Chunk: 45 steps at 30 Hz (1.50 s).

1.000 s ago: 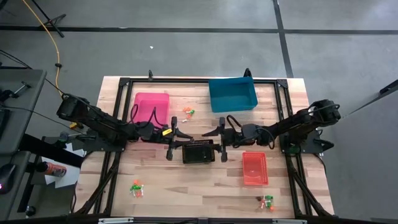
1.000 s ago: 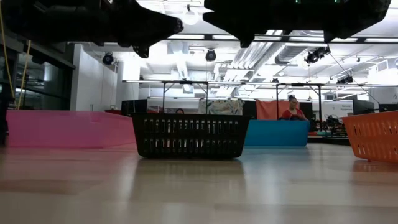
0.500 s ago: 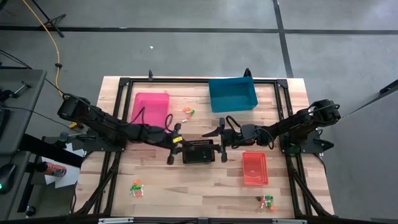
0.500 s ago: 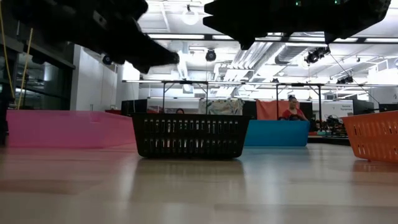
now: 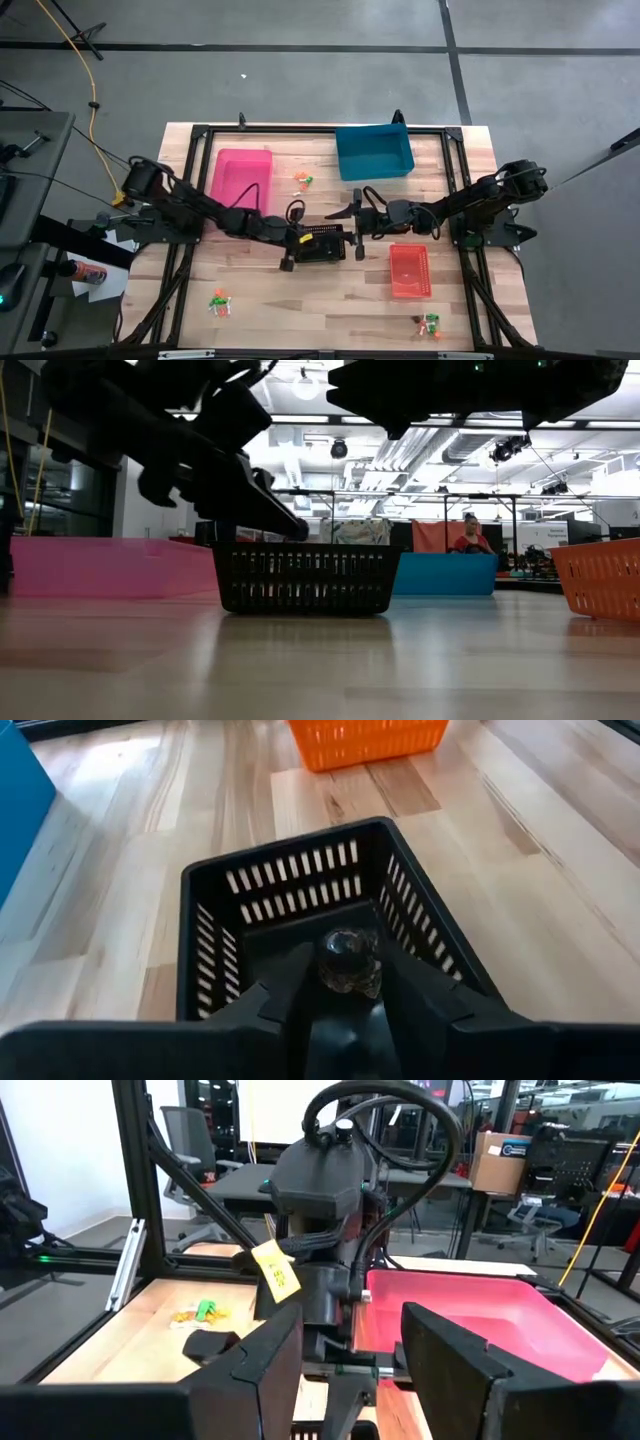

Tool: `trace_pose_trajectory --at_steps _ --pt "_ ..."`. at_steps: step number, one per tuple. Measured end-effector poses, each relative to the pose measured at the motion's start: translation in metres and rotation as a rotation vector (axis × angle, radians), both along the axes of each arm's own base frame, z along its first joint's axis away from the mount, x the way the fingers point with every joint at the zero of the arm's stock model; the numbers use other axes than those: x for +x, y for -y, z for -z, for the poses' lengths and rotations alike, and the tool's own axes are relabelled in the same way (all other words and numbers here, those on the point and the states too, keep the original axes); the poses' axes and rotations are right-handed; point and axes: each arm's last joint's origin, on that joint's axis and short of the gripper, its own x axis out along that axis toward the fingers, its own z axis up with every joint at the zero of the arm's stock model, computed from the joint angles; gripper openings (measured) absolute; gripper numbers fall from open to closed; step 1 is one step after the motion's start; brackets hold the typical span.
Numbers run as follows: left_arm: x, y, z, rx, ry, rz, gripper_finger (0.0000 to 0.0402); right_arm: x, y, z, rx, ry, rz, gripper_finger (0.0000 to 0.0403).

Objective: Sort Halloween decoration
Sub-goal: Put the black skull toy into the black bin

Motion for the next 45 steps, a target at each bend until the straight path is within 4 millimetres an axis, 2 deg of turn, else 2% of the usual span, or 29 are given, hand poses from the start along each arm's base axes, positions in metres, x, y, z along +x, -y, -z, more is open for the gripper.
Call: trace_pose_trajectory --at_steps 6,10,12,16,20,22,25,29,33,36,39,42,45 --pt "0.005 0.002 -0.002 -0.005 0.004 -0.002 0.0153 0.000 0.000 0.002 0.008 -0.016 0.000 0.0167" --pt "-0.001 0.001 -0.007 -0.013 -0.040 -0.011 0.0185 0.000 0.000 0.001 0.011 -0.016 -0.003 0.0167" --pt "-0.008 0.000 -0.017 -0.011 -0.063 -0.006 0.0195 -0.004 -0.002 -0.005 0.023 -0.009 -0.017 0.0167" --pt "-0.029 -0.003 -0.053 -0.018 -0.052 0.003 0.0201 -0.025 -0.008 -0.034 0.018 0.001 -0.055 0.0167" --pt "-0.052 -0.003 -0.089 -0.051 0.028 0.014 0.0201 -0.061 -0.007 -0.066 0.060 -0.018 -0.038 0.0167" --pt "-0.062 -0.002 -0.101 -0.062 0.080 0.028 0.0202 -0.077 -0.004 -0.077 0.109 -0.025 -0.006 0.0167" --pt "-0.073 -0.001 -0.106 -0.056 0.168 0.038 0.0202 -0.094 0.000 -0.085 0.181 -0.048 0.031 0.0167" --pt "-0.081 -0.003 -0.101 -0.043 0.203 0.006 0.0202 -0.098 -0.005 -0.081 0.324 -0.111 -0.001 0.0167" --pt "-0.082 -0.006 -0.096 -0.011 0.192 -0.061 0.0202 -0.092 -0.030 -0.062 0.519 -0.275 -0.147 0.0167" --pt "-0.082 -0.007 -0.098 -0.007 0.210 -0.082 0.0202 -0.089 -0.059 -0.043 0.710 -0.445 -0.231 0.0167" --pt "-0.081 -0.006 -0.102 -0.019 0.254 -0.073 0.0202 -0.088 -0.092 -0.027 0.968 -0.687 -0.238 0.0167" --pt "-0.080 -0.006 -0.105 0.011 0.288 -0.057 0.0202 -0.087 -0.132 -0.024 1.128 -0.939 -0.223 0.0167" --pt "-0.079 -0.006 -0.107 0.047 0.311 -0.044 0.0202 -0.083 -0.167 -0.030 1.179 -1.145 -0.150 0.0167"
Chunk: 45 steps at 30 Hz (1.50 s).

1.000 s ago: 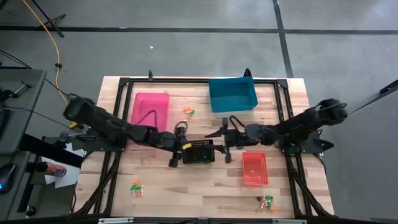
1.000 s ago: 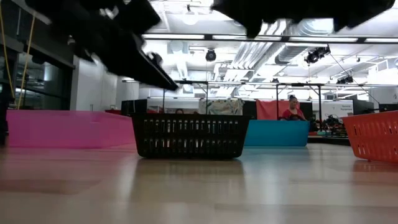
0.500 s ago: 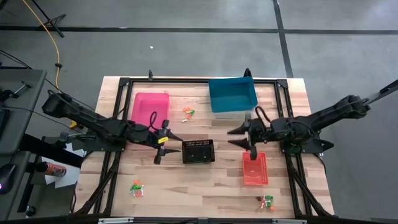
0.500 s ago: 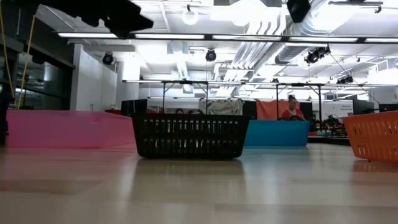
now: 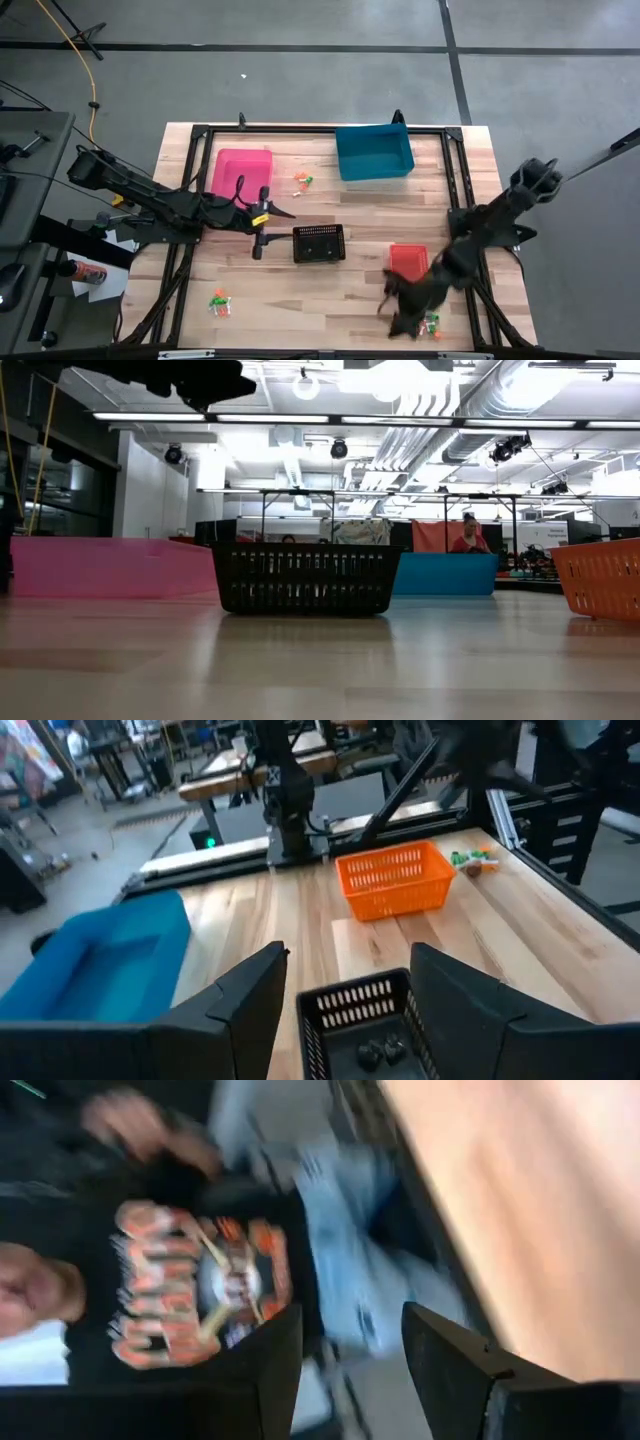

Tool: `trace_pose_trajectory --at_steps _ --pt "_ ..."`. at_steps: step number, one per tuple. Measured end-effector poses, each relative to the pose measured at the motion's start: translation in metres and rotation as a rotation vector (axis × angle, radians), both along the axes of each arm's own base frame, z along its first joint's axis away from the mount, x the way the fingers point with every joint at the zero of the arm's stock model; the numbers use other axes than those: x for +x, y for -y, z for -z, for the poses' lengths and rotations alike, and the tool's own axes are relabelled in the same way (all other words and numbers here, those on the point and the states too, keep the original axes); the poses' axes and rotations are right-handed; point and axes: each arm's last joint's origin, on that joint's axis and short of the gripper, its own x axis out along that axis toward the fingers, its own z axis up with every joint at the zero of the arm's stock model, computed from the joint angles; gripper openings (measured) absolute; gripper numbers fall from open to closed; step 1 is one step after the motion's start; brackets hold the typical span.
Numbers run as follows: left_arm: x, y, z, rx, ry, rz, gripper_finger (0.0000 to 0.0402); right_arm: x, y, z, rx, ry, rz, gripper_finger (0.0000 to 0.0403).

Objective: Sort Halloween decoration
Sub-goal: Put the black skull toy into the black bin

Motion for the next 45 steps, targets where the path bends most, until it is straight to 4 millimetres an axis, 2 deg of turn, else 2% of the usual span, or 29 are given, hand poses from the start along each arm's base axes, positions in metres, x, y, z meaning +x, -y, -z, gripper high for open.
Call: trace_pose_trajectory --at_steps 4,8,12,16,20,23,28,33,45 --pt "0.001 0.000 -0.004 0.069 0.042 0.007 0.0202 0.004 -0.033 -0.010 -0.116 -0.319 0.039 0.0167" --pt "0.001 0.000 -0.006 0.162 0.064 0.009 0.0202 0.005 -0.051 -0.010 -0.325 -0.576 0.114 0.0167" --pt "0.001 -0.002 -0.010 0.230 0.092 -0.047 0.0202 0.014 -0.067 -0.004 -0.444 -0.684 0.144 0.0167" --pt "0.002 -0.003 -0.013 0.260 0.100 -0.070 0.0202 0.022 -0.076 0.014 -0.496 -0.720 0.153 0.0167" --pt "0.004 -0.005 -0.020 0.242 0.111 -0.082 0.0202 0.021 -0.077 0.036 -0.510 -0.832 0.166 0.0167" --pt "0.005 -0.007 -0.020 0.223 0.107 -0.094 0.0202 0.015 -0.074 0.045 -0.516 -0.896 0.175 0.0167" --pt "0.006 -0.009 -0.020 0.213 0.103 -0.103 0.0202 0.009 -0.068 0.052 -0.582 -0.874 0.214 0.0167" --pt "0.005 -0.009 -0.017 0.197 0.082 -0.096 0.0202 0.006 -0.063 0.071 -0.596 -0.870 0.178 0.0167" --pt "0.005 -0.009 -0.017 0.197 0.078 -0.096 0.0202 0.001 -0.054 0.081 -0.660 -0.866 0.129 0.0167"
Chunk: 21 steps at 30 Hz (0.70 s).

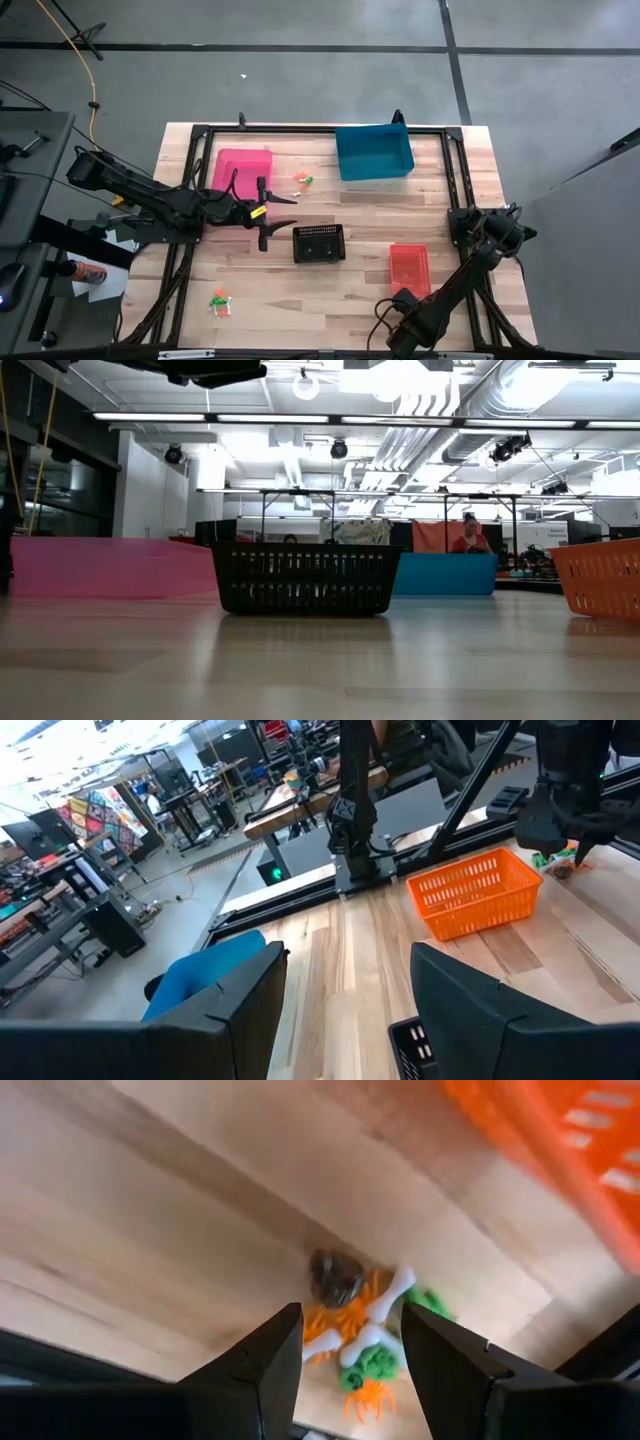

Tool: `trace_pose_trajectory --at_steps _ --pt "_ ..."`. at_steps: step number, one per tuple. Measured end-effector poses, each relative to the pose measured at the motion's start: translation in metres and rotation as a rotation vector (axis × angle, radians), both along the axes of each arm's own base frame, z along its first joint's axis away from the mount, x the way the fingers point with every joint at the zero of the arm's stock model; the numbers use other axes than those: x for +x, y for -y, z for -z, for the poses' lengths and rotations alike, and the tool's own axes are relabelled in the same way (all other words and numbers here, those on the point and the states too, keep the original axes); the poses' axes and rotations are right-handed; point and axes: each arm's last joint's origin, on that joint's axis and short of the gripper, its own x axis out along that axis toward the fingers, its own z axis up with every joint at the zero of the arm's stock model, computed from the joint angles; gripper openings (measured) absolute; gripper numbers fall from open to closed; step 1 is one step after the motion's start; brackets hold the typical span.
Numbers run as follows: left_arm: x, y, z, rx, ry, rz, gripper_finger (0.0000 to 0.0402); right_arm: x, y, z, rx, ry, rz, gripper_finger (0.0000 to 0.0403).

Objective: Sort Halloween decoration
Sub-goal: Put the black skull toy into the black bin

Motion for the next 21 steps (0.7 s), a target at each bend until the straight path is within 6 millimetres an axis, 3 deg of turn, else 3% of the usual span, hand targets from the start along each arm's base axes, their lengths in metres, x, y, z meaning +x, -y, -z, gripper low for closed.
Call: trace_pose_trajectory --at_steps 6,15,21 --pt "0.000 0.000 0.001 0.000 -0.006 0.000 0.0202 0.001 0.004 -0.004 0.000 0.061 -0.022 0.0162" --pt "0.000 0.000 0.001 0.002 -0.013 0.001 0.0202 -0.012 0.016 -0.008 0.068 0.160 0.053 0.0111" --pt "0.000 0.000 0.002 -0.003 -0.017 0.000 0.0202 -0.012 0.017 -0.006 0.073 0.166 0.032 0.0108"
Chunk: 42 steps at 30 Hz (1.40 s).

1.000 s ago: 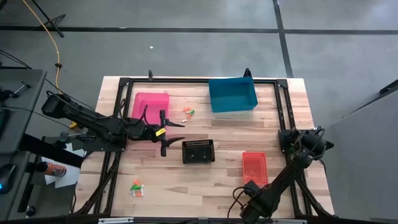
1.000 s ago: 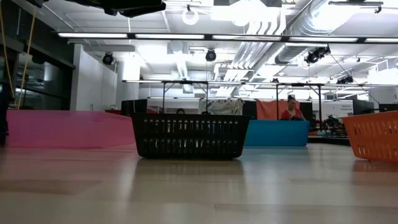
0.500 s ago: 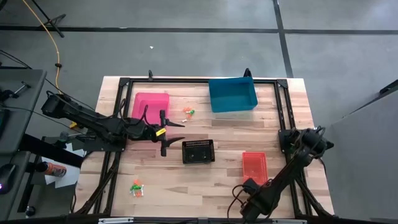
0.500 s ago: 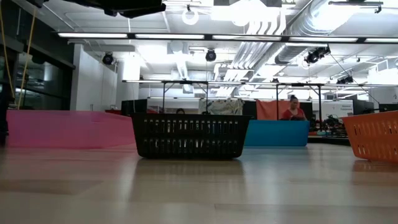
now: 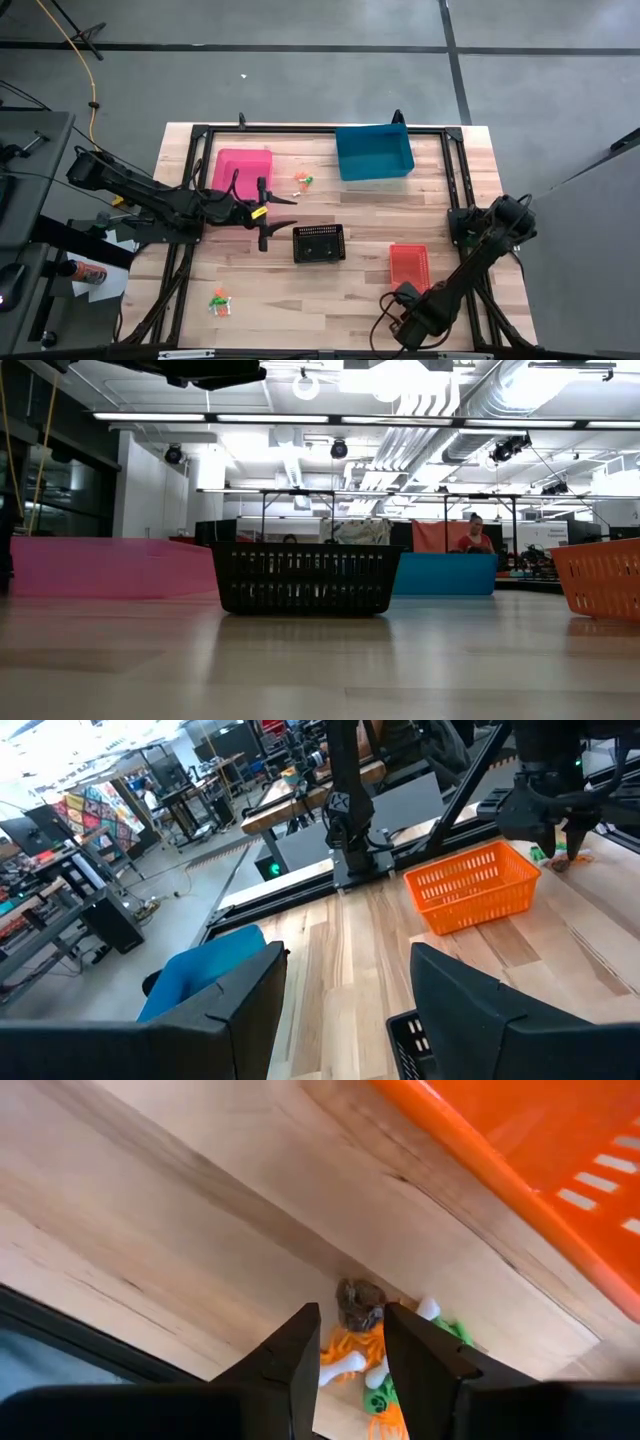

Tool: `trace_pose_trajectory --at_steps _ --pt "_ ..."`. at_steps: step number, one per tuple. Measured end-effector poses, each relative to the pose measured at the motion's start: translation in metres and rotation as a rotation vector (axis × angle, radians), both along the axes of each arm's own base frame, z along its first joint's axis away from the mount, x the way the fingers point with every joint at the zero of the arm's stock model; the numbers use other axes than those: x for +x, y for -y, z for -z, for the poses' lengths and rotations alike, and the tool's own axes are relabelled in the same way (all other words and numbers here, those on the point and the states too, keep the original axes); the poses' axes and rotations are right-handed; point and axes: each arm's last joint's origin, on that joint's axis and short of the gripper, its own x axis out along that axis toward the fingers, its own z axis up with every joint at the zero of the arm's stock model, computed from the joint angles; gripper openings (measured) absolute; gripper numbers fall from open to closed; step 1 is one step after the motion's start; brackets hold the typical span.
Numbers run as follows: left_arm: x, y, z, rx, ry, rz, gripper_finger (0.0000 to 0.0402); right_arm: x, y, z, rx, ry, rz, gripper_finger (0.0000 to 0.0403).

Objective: Sort Halloween decoration
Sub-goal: Put the black skull toy into the black bin

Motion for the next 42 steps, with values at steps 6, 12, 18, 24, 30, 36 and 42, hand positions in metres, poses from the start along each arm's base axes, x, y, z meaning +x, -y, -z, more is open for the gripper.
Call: trace_pose_trajectory --at_steps 6,12,18,24,30,36,42 --pt "0.000 0.000 0.001 -0.017 -0.008 -0.003 0.0202 0.000 -0.001 0.000 0.007 0.005 -0.004 0.0140" --pt "0.000 0.000 0.002 -0.015 -0.018 -0.003 0.0202 -0.001 0.000 0.003 0.012 -0.010 -0.005 0.0186" --pt "0.000 0.000 0.002 -0.015 -0.020 -0.003 0.0202 -0.006 0.002 0.019 0.060 -0.031 0.004 0.0193" --pt "0.000 0.000 0.002 -0.015 -0.021 -0.003 0.0202 -0.005 0.004 0.020 0.046 -0.008 -0.014 0.0193" --pt "0.000 0.000 0.002 -0.015 -0.021 -0.003 0.0202 -0.005 0.003 0.020 0.050 -0.006 -0.011 0.0193" --pt "0.000 0.000 0.002 -0.036 -0.019 -0.006 0.0202 -0.004 0.003 0.020 0.059 -0.002 -0.012 0.0193" --pt "0.000 0.000 0.002 -0.038 -0.019 -0.006 0.0202 -0.004 0.003 0.021 0.049 0.008 -0.007 0.0193"
